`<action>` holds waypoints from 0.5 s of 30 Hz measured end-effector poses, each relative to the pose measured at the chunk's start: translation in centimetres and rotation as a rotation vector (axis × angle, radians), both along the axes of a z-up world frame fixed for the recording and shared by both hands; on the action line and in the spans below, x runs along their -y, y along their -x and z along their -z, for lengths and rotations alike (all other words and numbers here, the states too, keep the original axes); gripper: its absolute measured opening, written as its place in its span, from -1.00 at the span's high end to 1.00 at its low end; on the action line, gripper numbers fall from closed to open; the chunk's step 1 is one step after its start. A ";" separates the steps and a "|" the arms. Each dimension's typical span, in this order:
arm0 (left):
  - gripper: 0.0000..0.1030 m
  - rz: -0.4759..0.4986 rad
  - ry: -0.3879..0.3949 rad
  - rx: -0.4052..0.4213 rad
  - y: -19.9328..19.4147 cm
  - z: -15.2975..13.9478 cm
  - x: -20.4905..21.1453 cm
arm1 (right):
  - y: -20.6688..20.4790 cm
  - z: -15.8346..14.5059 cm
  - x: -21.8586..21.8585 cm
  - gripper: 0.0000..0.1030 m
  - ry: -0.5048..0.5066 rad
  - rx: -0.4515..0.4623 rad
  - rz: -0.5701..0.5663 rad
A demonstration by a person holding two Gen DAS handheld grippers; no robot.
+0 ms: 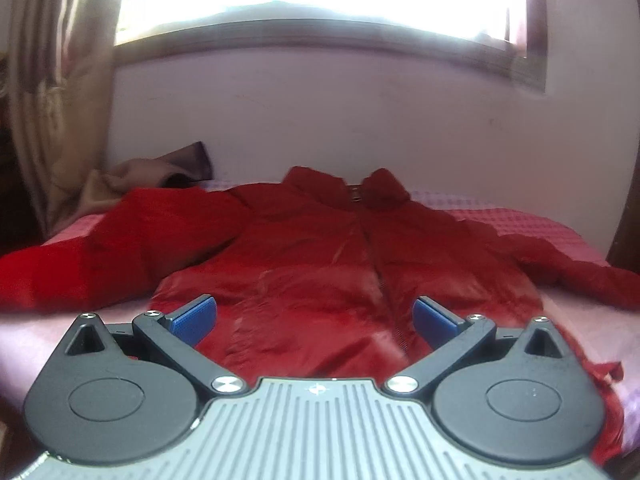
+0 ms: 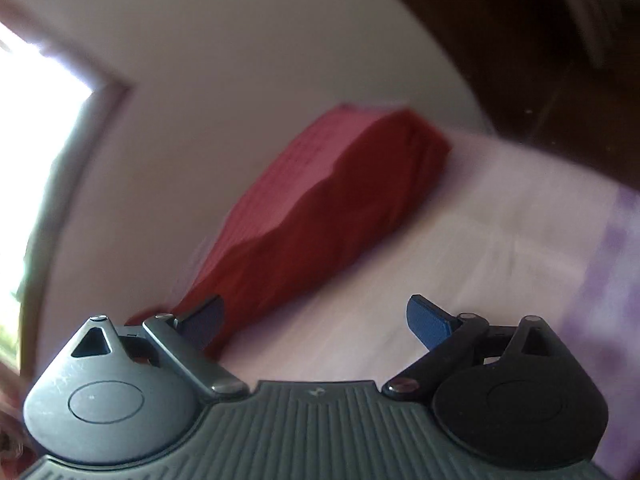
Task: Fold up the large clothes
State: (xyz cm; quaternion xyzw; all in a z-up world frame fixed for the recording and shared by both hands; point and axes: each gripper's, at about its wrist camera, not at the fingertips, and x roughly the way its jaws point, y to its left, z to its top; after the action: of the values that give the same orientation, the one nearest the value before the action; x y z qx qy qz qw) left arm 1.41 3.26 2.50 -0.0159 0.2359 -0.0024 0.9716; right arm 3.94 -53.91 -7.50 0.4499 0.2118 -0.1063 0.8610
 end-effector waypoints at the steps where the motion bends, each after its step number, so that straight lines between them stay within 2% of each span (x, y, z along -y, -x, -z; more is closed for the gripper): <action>1: -1.00 0.007 -0.004 0.002 -0.4 0.0 0.4 | -0.6 0.5 1.2 -0.91 -0.030 -0.018 0.039; 3: -1.00 0.021 -0.021 0.009 -1.0 0.2 1.1 | -1.5 1.3 3.2 -0.91 -0.085 0.033 0.093; 7: -1.00 0.042 -0.056 0.005 -2.0 0.8 2.2 | -3.4 1.5 5.4 -0.91 -0.083 0.049 0.172; 13: -1.00 0.036 -0.051 -0.034 -3.0 1.7 2.0 | -6.2 1.5 5.1 -0.89 0.036 0.034 0.154; 14: -1.00 0.034 -0.050 -0.043 -3.1 1.9 1.9 | -6.5 1.4 4.9 -0.67 0.061 0.021 0.161; 15: -1.00 0.032 -0.051 -0.050 -3.2 2.1 1.8 | -6.6 1.4 4.9 -0.13 0.081 0.003 0.164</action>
State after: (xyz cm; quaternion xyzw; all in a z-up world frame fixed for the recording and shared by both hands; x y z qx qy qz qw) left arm 4.59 1.50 0.44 0.0126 0.2605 -0.0115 0.9653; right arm 10.54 -58.80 -8.88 0.4308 0.1687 -0.1842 0.8672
